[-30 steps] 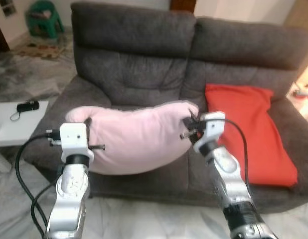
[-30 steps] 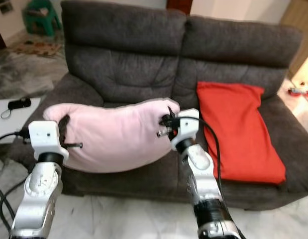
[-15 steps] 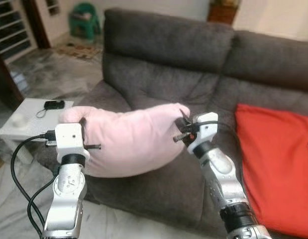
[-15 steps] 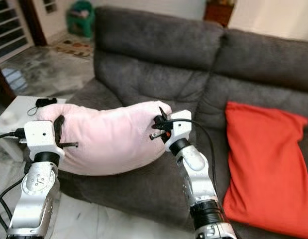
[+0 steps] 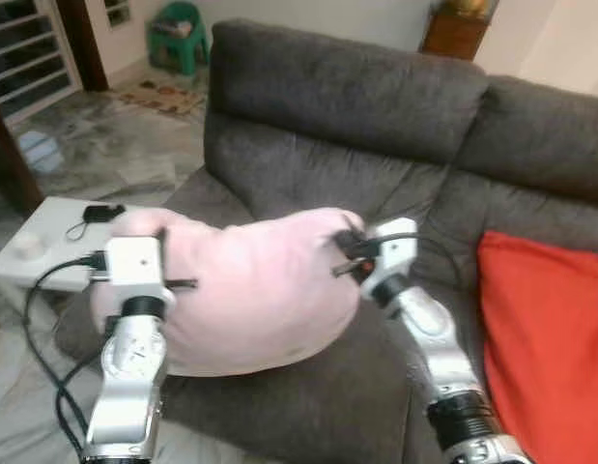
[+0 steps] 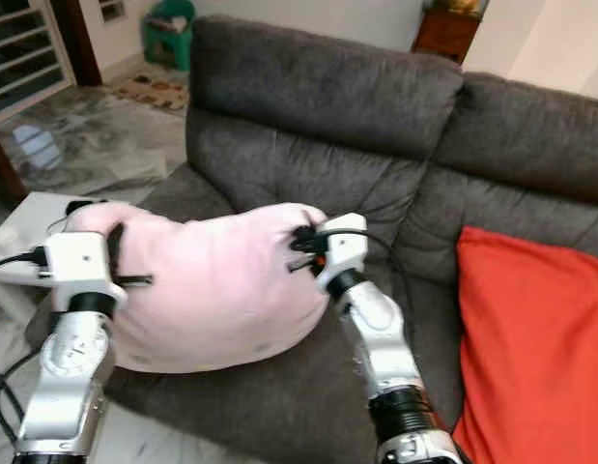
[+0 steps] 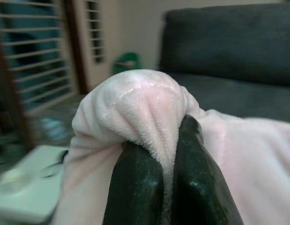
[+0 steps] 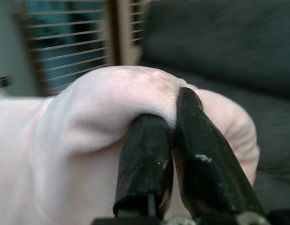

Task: Move the pillow to the sofa from floor

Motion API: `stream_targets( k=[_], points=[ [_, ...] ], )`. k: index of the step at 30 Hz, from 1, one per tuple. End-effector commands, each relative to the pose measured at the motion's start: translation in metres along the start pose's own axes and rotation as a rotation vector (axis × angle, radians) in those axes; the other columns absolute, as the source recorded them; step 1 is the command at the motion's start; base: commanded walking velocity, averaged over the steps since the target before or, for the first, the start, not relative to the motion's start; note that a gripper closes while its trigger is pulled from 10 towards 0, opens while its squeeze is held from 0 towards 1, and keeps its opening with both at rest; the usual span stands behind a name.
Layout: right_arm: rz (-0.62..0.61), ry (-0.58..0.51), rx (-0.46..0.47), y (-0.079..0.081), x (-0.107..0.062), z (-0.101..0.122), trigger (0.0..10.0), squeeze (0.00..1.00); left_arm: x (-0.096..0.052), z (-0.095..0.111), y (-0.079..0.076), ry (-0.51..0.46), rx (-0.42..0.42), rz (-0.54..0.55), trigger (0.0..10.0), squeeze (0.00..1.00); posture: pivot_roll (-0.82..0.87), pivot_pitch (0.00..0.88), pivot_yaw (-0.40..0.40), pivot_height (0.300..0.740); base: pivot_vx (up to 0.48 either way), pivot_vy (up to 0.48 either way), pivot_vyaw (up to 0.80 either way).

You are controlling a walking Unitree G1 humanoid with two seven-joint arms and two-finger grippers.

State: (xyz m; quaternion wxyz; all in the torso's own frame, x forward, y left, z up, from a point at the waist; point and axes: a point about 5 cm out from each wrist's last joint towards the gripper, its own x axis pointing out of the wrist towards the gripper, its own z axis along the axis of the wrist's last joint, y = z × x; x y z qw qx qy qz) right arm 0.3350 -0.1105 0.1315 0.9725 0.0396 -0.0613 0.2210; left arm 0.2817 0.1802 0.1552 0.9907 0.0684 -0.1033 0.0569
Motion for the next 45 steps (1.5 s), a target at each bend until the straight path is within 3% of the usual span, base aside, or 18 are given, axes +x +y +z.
stream_targets(
  k=[1, 7, 13, 16, 22, 31, 33, 36, 39, 42, 45],
  points=[
    [-0.010, -0.067, -0.009, 0.006, 0.015, 0.018, 10.0, 0.00, 0.002, 0.008, -0.010, -0.027, -0.025, -0.079, 10.0, 0.00, 0.15, 0.000, -0.096, 0.740, 0.412, 0.000, -0.80],
    [-0.005, -0.099, -0.002, 0.004, 0.016, 0.024, 10.0, 0.00, 0.002, 0.006, -0.012, -0.007, -0.076, -0.106, 10.0, 0.00, 0.14, 0.000, -0.097, 0.740, 0.183, 0.000, -0.27],
    [0.003, -0.062, -0.023, 0.006, 0.017, 0.019, 10.0, 0.00, 0.001, -0.002, -0.012, 0.058, -0.093, -0.124, 10.0, 0.00, 0.14, 0.000, -0.095, 0.740, 0.000, 0.000, 0.00],
    [-0.005, -0.050, -0.037, 0.004, 0.020, 0.019, 10.0, 0.00, -0.001, -0.008, -0.014, 0.114, -0.151, -0.160, 10.0, 0.00, 0.14, 0.000, -0.098, 0.740, 0.000, 0.000, 0.00],
    [0.022, -0.029, -0.071, 0.003, 0.031, 0.023, 10.0, 0.00, -0.011, -0.006, -0.027, 0.171, -0.220, -0.366, 10.0, 0.00, 0.15, 0.000, -0.101, 0.740, 0.000, 0.000, 0.00],
    [0.114, 0.028, -0.092, 0.013, 0.054, 0.026, 10.0, 0.00, -0.019, -0.006, -0.034, 0.213, -0.235, -0.465, 10.0, 0.00, 0.16, 0.000, -0.113, 0.740, 0.000, 0.000, 0.00],
    [0.128, 0.024, -0.086, 0.014, 0.055, 0.027, 10.0, 0.00, -0.019, -0.006, -0.034, 0.215, -0.233, -0.467, 10.0, 0.00, 0.17, 0.000, -0.116, 0.740, 0.000, 0.000, 0.00],
    [0.289, 0.003, -0.080, 0.031, 0.061, 0.032, 10.0, 0.00, -0.020, -0.010, -0.029, 0.227, -0.215, -0.435, 10.0, 0.00, 0.17, 0.000, -0.125, 0.740, 0.000, 0.000, 0.00],
    [0.349, -0.022, -0.075, 0.038, 0.062, 0.036, 10.0, 0.00, -0.019, -0.012, -0.023, 0.228, -0.195, -0.377, 10.0, 0.00, 0.17, 0.000, -0.128, 0.740, 0.000, 0.000, 0.00],
    [0.499, -0.074, -0.050, 0.053, 0.064, 0.045, 10.0, 0.00, -0.014, -0.017, -0.006, 0.238, -0.169, -0.225, 10.0, 0.00, 0.18, 0.000, -0.138, 0.740, 0.000, 0.000, 0.00],
    [0.561, -0.087, -0.047, 0.059, 0.065, 0.048, 10.0, 0.00, -0.015, -0.018, -0.004, 0.245, -0.184, -0.202, 10.0, 0.00, 0.18, 0.000, -0.143, 0.740, 0.000, 0.000, 0.00]
  ],
)
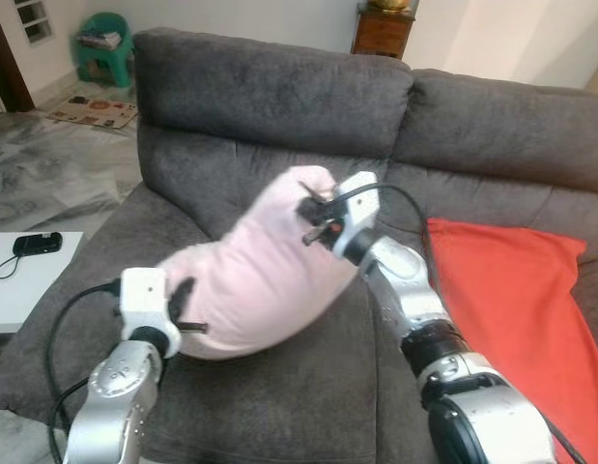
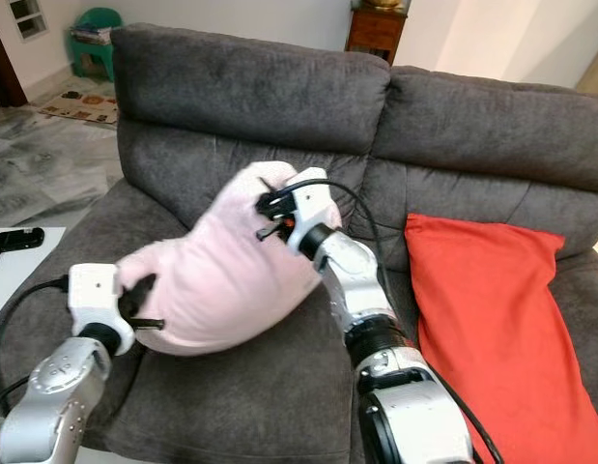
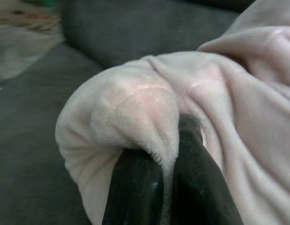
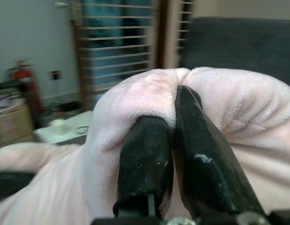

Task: Move the pillow to the sofa from floor

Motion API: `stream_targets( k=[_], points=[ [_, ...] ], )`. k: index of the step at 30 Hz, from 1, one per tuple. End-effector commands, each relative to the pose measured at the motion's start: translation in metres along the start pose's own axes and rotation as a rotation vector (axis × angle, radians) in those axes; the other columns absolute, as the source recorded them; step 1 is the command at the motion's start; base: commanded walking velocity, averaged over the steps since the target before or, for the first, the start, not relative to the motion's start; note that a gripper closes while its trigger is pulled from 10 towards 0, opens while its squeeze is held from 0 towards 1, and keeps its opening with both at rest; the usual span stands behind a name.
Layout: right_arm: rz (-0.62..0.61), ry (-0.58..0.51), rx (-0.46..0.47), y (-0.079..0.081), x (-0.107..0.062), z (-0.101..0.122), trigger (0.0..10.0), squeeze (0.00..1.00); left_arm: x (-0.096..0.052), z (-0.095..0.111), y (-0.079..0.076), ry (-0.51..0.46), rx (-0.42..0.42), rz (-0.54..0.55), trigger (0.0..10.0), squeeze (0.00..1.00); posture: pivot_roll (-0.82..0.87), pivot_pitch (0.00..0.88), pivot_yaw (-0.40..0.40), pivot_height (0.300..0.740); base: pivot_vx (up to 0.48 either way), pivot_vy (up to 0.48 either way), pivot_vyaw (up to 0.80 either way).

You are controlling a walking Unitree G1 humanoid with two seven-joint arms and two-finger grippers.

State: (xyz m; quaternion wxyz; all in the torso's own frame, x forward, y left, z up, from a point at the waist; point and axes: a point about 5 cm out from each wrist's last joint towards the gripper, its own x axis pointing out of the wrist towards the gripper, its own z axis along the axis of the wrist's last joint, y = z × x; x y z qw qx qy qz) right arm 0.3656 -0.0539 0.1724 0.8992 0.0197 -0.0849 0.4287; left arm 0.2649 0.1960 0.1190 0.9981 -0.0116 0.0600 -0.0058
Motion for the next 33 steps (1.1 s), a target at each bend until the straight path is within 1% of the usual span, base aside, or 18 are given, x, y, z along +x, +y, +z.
stream_targets(
  k=[1, 3, 6, 8, 13, 18, 22, 24, 27, 28, 29, 33],
  points=[
    [0.140, -0.050, -0.030, 0.016, 0.018, 0.017, 10.0, 0.00, 0.004, 0.014, -0.021, -0.070, -0.006, -0.098, 10.0, 0.00, 0.18, 0.000, -0.144, 0.740, 0.000, 0.000, 0.00],
    [0.168, -0.049, -0.024, 0.018, 0.019, 0.016, 10.0, 0.00, 0.002, 0.013, -0.023, -0.064, -0.004, -0.119, 10.0, 0.00, 0.18, 0.000, -0.147, 0.740, 0.000, 0.000, 0.00],
    [0.241, -0.058, -0.010, 0.024, 0.018, 0.016, 10.0, 0.00, -0.001, 0.011, -0.029, -0.046, -0.001, -0.184, 10.0, 0.00, 0.18, 0.000, -0.151, 0.740, 0.000, 0.000, 0.00],
    [0.274, -0.048, -0.019, 0.027, 0.018, 0.014, 10.0, 0.00, -0.004, 0.008, -0.029, -0.035, 0.000, -0.200, 10.0, 0.00, 0.18, 0.000, -0.153, 0.740, 0.000, 0.000, 0.00],
    [0.301, -0.047, -0.016, 0.028, 0.016, 0.012, 10.0, 0.00, -0.005, 0.006, -0.029, -0.025, -0.002, -0.200, 10.0, 0.00, 0.18, 0.000, -0.155, 0.740, 0.000, 0.000, 0.00],
    [0.333, -0.047, -0.020, 0.030, 0.016, 0.012, 10.0, 0.00, -0.002, 0.008, -0.029, -0.047, -0.019, -0.163, 10.0, 0.00, 0.18, 0.000, -0.156, 0.740, 0.000, 0.000, 0.00],
    [0.328, -0.038, -0.050, 0.030, 0.016, 0.012, 10.0, 0.00, -0.001, 0.010, -0.030, -0.052, -0.031, -0.157, 10.0, 0.00, 0.18, 0.000, -0.155, 0.740, 0.000, 0.000, 0.00],
    [0.313, -0.041, -0.049, 0.029, 0.016, 0.012, 10.0, 0.00, -0.003, 0.010, -0.031, -0.055, -0.047, -0.166, 10.0, 0.00, 0.18, 0.000, -0.155, 0.740, 0.000, 0.000, 0.00],
    [0.260, -0.016, -0.057, 0.023, 0.014, 0.009, 10.0, 0.00, -0.012, 0.011, -0.037, -0.043, -0.065, -0.262, 10.0, 0.00, 0.18, 0.000, -0.154, 0.740, 0.000, 0.000, 0.00],
    [0.228, 0.005, -0.063, 0.020, 0.013, 0.006, 10.0, 0.00, -0.020, 0.012, -0.039, -0.030, -0.062, -0.330, 10.0, 0.00, 0.18, 0.000, -0.155, 0.740, 0.000, 0.000, 0.00],
    [0.213, 0.014, -0.065, 0.018, 0.013, 0.005, 10.0, 0.00, -0.024, 0.013, -0.040, -0.022, -0.062, -0.365, 10.0, 0.00, 0.18, 0.000, -0.155, 0.740, 0.000, 0.000, 0.00],
    [0.172, 0.048, -0.081, 0.015, 0.012, 0.000, 10.0, 0.00, -0.036, 0.015, -0.041, -0.001, -0.041, -0.447, 10.0, 0.00, 0.19, 0.000, -0.157, 0.740, 0.000, 0.000, 0.00]
  ],
)
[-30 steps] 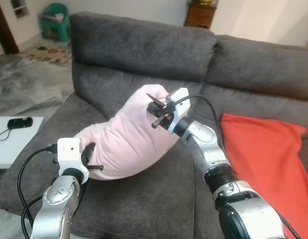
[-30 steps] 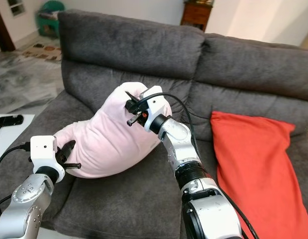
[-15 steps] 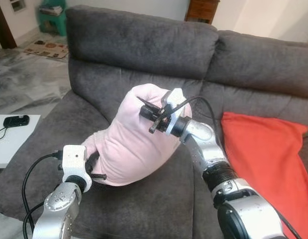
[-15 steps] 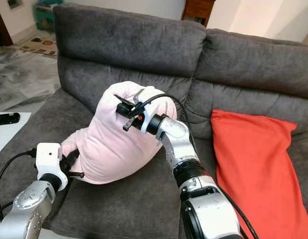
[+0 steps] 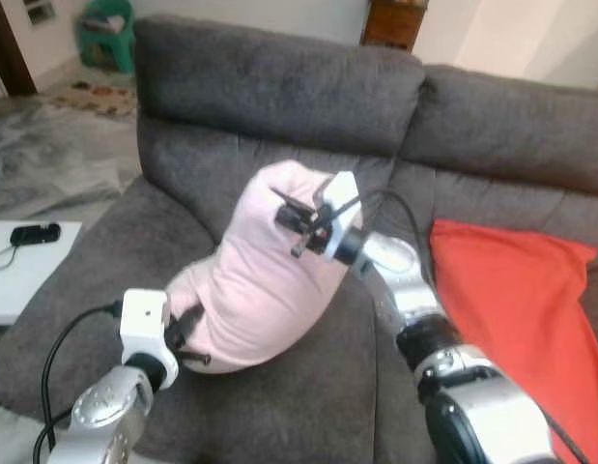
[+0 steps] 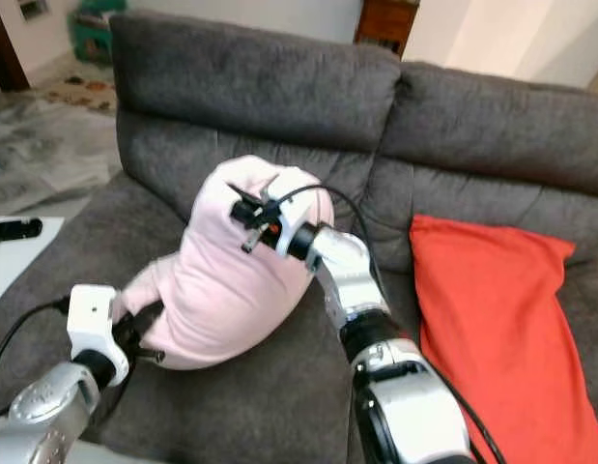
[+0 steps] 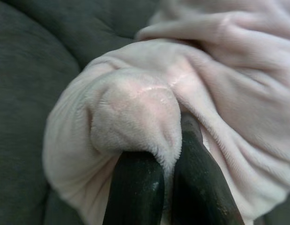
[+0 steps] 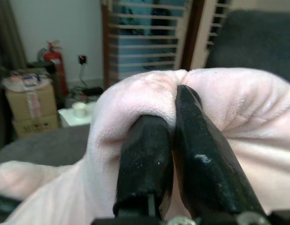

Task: Move the pillow to the sofa from floor

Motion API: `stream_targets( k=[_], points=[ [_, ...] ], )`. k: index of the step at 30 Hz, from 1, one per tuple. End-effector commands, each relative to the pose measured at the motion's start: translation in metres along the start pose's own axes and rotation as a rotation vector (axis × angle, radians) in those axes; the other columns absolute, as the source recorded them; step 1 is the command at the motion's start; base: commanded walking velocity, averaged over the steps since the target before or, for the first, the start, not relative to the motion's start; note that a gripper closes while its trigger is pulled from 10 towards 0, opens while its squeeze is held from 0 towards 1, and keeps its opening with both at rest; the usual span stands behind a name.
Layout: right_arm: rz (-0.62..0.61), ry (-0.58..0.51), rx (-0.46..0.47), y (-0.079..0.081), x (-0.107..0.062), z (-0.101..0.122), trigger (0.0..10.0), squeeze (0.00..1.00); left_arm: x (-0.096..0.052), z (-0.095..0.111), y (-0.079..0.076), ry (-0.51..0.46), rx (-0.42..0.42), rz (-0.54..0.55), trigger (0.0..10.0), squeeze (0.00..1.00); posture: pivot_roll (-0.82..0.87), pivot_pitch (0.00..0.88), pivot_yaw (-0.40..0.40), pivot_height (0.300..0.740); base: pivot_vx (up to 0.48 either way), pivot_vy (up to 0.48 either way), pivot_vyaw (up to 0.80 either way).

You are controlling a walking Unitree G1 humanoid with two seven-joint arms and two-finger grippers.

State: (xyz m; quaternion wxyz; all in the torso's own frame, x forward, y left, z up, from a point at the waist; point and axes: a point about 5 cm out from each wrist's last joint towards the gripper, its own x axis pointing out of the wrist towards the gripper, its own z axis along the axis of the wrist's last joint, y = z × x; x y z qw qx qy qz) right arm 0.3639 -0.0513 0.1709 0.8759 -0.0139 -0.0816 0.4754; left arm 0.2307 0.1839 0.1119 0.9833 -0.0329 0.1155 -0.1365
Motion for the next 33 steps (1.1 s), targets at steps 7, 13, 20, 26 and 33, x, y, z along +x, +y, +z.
stream_targets(
  k=[7, 13, 20, 26, 33],
  points=[
    [-0.082, 0.051, 0.017, -0.001, 0.007, -0.005, 10.0, 0.00, -0.007, 0.036, -0.040, -0.155, -0.031, -0.290, 10.0, 0.00, 0.19, 0.000, -0.162, 0.740, 0.000, 0.000, 0.00],
    [-0.349, 0.301, 0.026, -0.020, -0.011, -0.036, 10.0, 0.00, -0.013, 0.033, -0.046, -0.113, -0.033, -0.356, 10.0, 0.00, 0.19, 0.000, -0.168, 0.740, 0.000, 0.000, 0.00],
    [-0.422, 0.354, 0.064, -0.019, -0.009, -0.042, 10.0, 0.00, -0.021, 0.036, -0.052, -0.115, -0.059, -0.408, 10.0, 0.00, 0.21, 0.000, -0.177, 0.740, 0.000, 0.000, 0.00],
    [-0.409, 0.311, 0.059, -0.014, 0.008, -0.030, 10.0, 0.00, -0.022, 0.036, -0.054, -0.111, -0.053, -0.420, 10.0, 0.00, 0.23, 0.000, -0.186, 0.740, 0.000, 0.000, 0.00],
    [-0.379, 0.233, 0.017, -0.014, 0.030, -0.001, 10.0, 0.00, -0.024, 0.037, -0.051, -0.107, -0.047, -0.398, 10.0, 0.00, 0.24, 0.000, -0.198, 0.740, 0.000, 0.000, 0.00]
  ],
)
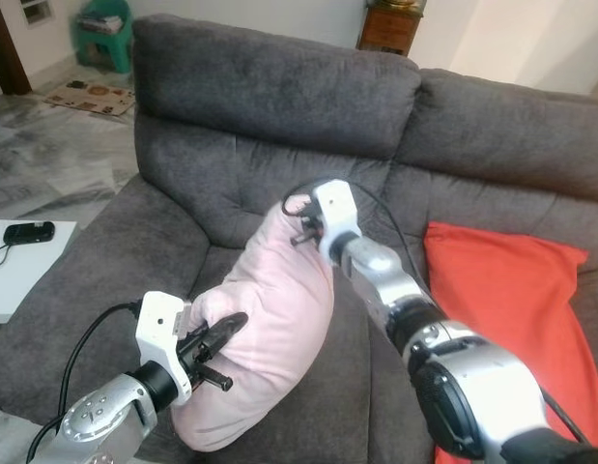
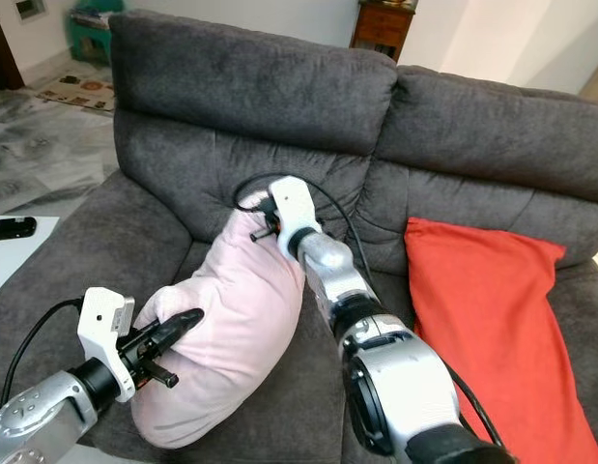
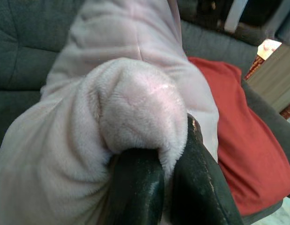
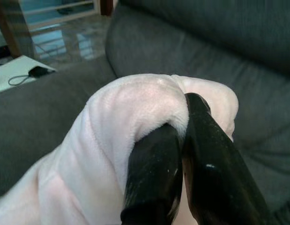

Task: Move the pillow to the sofa from floor

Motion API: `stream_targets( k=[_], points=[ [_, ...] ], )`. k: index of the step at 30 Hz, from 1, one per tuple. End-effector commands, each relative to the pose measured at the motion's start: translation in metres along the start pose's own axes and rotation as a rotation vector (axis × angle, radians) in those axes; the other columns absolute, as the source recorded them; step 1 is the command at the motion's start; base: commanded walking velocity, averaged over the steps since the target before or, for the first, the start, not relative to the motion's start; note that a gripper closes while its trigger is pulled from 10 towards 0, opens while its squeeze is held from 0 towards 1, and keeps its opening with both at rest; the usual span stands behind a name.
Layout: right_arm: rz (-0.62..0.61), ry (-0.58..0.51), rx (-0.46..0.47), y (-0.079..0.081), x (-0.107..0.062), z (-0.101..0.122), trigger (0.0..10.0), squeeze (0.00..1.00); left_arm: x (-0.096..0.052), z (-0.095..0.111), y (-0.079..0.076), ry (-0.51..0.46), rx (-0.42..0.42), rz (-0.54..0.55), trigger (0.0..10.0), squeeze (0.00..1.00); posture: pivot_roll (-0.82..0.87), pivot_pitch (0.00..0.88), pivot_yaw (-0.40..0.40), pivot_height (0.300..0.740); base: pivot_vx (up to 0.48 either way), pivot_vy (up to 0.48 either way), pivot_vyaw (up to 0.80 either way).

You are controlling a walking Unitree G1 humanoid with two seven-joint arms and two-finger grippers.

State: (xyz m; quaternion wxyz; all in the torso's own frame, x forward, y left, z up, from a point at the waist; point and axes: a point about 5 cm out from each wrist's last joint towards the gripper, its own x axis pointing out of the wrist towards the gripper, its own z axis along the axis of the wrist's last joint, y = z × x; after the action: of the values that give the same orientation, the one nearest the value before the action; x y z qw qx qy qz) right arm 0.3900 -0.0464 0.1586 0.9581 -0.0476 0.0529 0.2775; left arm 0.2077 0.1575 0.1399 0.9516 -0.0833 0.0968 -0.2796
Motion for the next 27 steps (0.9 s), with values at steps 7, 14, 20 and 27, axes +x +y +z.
stream_targets(
  k=[7, 14, 20, 27],
  points=[
    [0.064, -0.080, -0.028, 0.017, 0.011, 0.031, 10.0, 0.00, -0.002, 0.017, -0.015, -0.068, 0.037, -0.075, 10.0, 0.00, 0.25, 0.000, -0.208, 0.740, 0.000, 0.000, 0.00],
    [0.114, -0.096, -0.047, 0.027, 0.014, 0.039, 10.0, 0.00, -0.026, 0.020, 0.004, -0.057, 0.080, 0.063, 10.0, 0.00, 0.26, 0.003, -0.226, 0.740, 0.000, 0.000, 0.00],
    [0.178, -0.147, -0.048, 0.035, 0.016, 0.053, 10.0, 0.00, -0.044, 0.016, 0.011, -0.020, 0.099, 0.123, 10.0, 0.00, 0.26, 0.000, -0.224, 0.740, 0.000, 0.000, 0.00],
    [0.243, -0.158, -0.047, 0.045, 0.018, 0.055, 10.0, 0.00, -0.046, 0.013, 0.017, 0.003, 0.112, 0.158, 10.0, 0.00, 0.27, 0.000, -0.226, 0.740, 0.000, 0.000, 0.00]
  ],
)
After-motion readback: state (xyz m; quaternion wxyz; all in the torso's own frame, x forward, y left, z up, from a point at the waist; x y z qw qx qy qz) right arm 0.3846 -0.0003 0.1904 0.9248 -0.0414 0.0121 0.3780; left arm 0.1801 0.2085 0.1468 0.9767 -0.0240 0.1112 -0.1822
